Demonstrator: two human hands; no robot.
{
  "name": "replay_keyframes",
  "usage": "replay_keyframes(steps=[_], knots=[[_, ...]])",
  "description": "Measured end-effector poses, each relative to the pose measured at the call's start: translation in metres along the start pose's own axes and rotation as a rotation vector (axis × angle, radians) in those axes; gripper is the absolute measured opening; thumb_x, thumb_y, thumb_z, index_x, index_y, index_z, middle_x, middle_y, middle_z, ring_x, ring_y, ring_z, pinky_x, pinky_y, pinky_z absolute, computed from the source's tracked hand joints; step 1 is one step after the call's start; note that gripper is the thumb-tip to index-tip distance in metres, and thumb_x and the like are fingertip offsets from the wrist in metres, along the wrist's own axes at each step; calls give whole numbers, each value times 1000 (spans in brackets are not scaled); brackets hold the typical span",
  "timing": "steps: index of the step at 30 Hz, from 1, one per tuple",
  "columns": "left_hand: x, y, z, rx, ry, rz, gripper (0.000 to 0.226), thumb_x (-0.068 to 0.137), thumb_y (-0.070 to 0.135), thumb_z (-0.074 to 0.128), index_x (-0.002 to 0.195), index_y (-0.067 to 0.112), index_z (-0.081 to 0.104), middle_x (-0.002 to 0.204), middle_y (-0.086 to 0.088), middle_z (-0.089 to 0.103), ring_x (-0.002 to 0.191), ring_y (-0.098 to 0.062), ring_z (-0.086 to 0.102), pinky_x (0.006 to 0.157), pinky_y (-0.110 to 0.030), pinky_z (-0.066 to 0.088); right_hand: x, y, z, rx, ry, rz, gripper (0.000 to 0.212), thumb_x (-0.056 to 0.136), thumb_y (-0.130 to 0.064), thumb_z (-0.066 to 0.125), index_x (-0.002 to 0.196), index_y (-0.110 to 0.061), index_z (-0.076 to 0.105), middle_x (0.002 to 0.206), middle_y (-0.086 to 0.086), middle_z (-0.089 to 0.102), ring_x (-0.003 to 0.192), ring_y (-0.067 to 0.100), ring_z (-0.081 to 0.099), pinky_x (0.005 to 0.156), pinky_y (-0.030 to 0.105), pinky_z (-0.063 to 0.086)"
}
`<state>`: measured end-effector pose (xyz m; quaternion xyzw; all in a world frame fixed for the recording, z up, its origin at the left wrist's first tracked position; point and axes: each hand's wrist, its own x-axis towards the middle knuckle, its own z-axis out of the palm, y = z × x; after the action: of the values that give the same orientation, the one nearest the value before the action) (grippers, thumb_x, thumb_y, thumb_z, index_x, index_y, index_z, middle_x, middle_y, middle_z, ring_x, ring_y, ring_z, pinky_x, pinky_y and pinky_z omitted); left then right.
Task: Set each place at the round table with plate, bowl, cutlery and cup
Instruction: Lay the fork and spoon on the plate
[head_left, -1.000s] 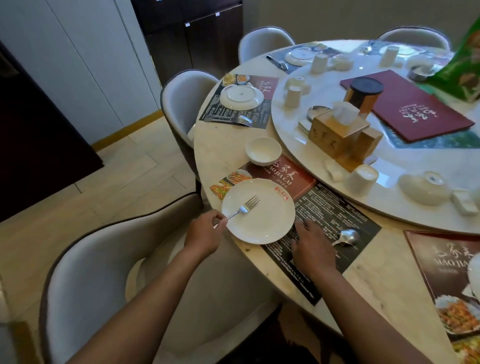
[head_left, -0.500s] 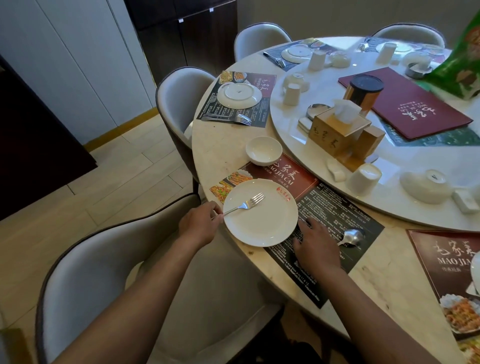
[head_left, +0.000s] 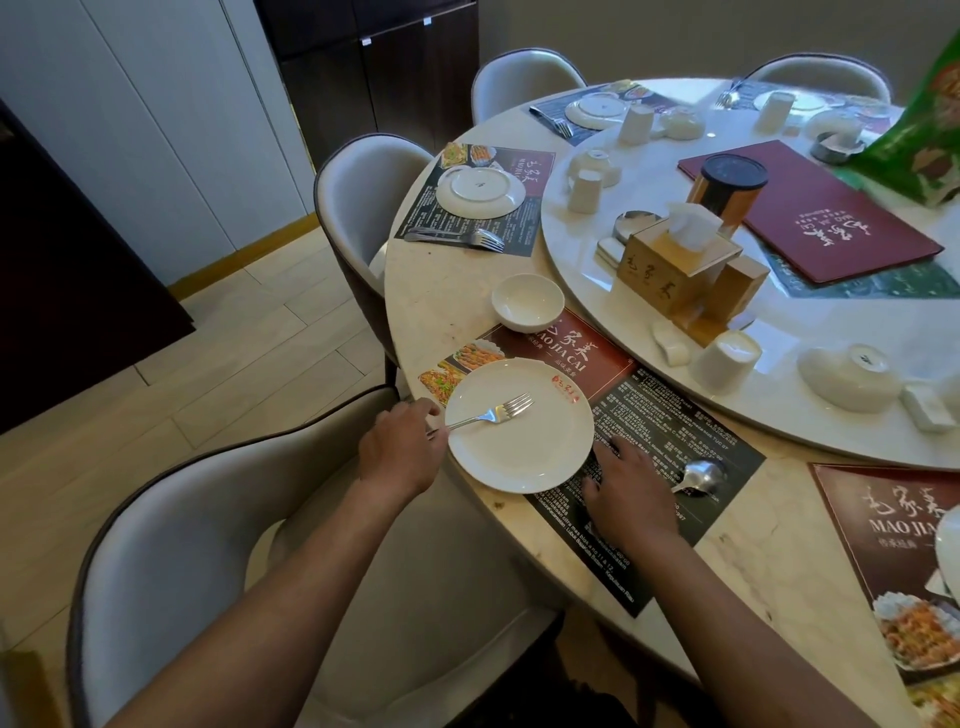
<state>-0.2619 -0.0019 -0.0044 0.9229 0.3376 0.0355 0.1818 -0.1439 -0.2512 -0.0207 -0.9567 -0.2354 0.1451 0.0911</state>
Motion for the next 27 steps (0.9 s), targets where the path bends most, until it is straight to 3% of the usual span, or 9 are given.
replay_keyframes(steps=[2, 6, 14, 18, 23, 27], knots=[[-8, 13, 2, 43, 107, 43, 33, 95, 41, 63, 125, 27, 62, 115, 1, 63, 102, -17, 55, 74, -32, 52, -4, 2, -3, 40, 31, -10, 54, 99, -36, 51, 151, -26, 37, 160, 4, 31, 146, 25, 30, 109, 48, 43], [-35, 68, 11, 22, 186, 237, 23, 93, 44, 64, 110, 28, 70, 107, 4, 67, 100, -16, 57, 78, -33, 52, -20, 16, -12, 84, 226, -1, 46, 98, -28, 55, 143, -24, 49, 153, 5, 42, 140, 25, 39, 104, 44, 45], [-67, 188, 66, 66, -98, 511, 28, 95, 48, 59, 108, 25, 67, 104, 2, 65, 95, -18, 59, 69, -32, 43, -54, 100, -8, 152, 277, 165, 59, 93, -27, 58, 147, -22, 35, 153, 8, 36, 140, 26, 33, 103, 43, 48], [-64, 219, 89, 151, -217, 506, 29, 94, 45, 61, 109, 20, 62, 105, -1, 62, 95, -21, 59, 74, -37, 50, -67, 127, -6, 75, 208, 190, 62, 96, -37, 54, 151, -17, 34, 154, 8, 36, 141, 24, 35, 110, 38, 39], [-62, 232, 99, 233, -231, 500, 12, 101, 21, 50, 103, 15, 61, 97, -4, 62, 76, -19, 49, 63, -35, 42, -64, 137, -10, 45, 168, 162, 67, 94, -42, 55, 151, -15, 35, 154, 8, 38, 140, 25, 37, 110, 39, 39], [-68, 226, 94, 78, -217, 414, 16, 104, 25, 42, 107, 17, 56, 99, -3, 60, 74, -17, 53, 63, -33, 44, -54, 135, -18, 149, 184, 180, 73, 91, -41, 61, 153, -17, 31, 156, 7, 33, 141, 25, 35, 108, 41, 43]])
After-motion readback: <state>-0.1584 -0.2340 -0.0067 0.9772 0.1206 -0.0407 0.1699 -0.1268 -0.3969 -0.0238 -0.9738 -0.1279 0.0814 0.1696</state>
